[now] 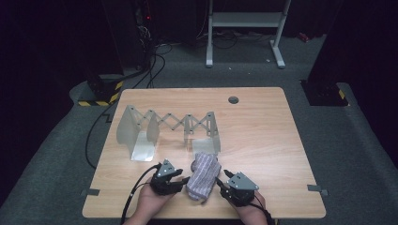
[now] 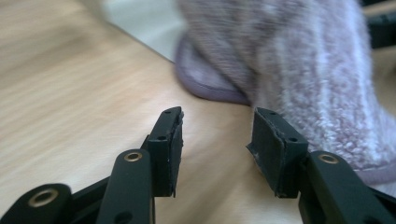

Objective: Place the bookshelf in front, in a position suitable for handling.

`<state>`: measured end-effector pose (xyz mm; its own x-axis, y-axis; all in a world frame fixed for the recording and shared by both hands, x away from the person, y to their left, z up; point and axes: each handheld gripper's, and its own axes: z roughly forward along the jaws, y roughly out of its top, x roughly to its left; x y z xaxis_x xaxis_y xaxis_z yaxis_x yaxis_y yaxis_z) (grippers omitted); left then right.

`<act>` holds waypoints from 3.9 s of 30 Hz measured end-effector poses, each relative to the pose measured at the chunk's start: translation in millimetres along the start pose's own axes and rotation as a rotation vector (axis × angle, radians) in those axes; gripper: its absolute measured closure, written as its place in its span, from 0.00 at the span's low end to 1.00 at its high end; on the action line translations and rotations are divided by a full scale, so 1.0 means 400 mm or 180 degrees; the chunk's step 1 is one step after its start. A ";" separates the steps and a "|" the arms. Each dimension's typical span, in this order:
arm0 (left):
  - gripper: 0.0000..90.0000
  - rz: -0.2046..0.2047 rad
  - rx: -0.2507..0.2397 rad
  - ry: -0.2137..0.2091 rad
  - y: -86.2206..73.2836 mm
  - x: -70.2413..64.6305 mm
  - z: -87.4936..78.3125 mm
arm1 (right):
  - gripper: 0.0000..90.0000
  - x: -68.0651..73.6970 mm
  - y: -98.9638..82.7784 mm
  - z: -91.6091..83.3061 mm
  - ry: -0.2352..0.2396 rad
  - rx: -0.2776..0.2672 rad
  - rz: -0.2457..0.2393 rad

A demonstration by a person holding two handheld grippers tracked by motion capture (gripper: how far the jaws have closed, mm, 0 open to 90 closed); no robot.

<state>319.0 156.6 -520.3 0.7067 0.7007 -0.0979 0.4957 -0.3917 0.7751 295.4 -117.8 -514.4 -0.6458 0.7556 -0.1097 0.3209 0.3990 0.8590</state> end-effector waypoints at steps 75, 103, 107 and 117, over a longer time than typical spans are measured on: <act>0.52 -0.0311 -0.0425 0.0794 -0.048 0.174 -0.118 | 0.70 -0.122 -0.006 -0.052 -0.0216 0.0151 0.0417; 0.95 -0.0448 -0.0737 0.1518 0.084 0.275 -0.132 | 0.70 -0.158 -0.027 -0.044 -0.0358 0.0206 0.0501; 0.97 -0.0437 -0.0750 0.1478 0.069 0.254 -0.147 | 0.69 -0.149 -0.026 -0.037 -0.0343 0.0227 0.0459; 0.92 -0.0255 -0.0774 0.1414 0.023 0.170 -0.173 | 0.69 -0.145 -0.025 -0.023 -0.0500 0.0270 0.0540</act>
<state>336.7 241.9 -476.8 0.3623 0.9294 0.0708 0.3704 -0.2132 0.9041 323.3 -170.6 -512.1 -0.4642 0.8844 -0.0496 0.4770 0.2968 0.8273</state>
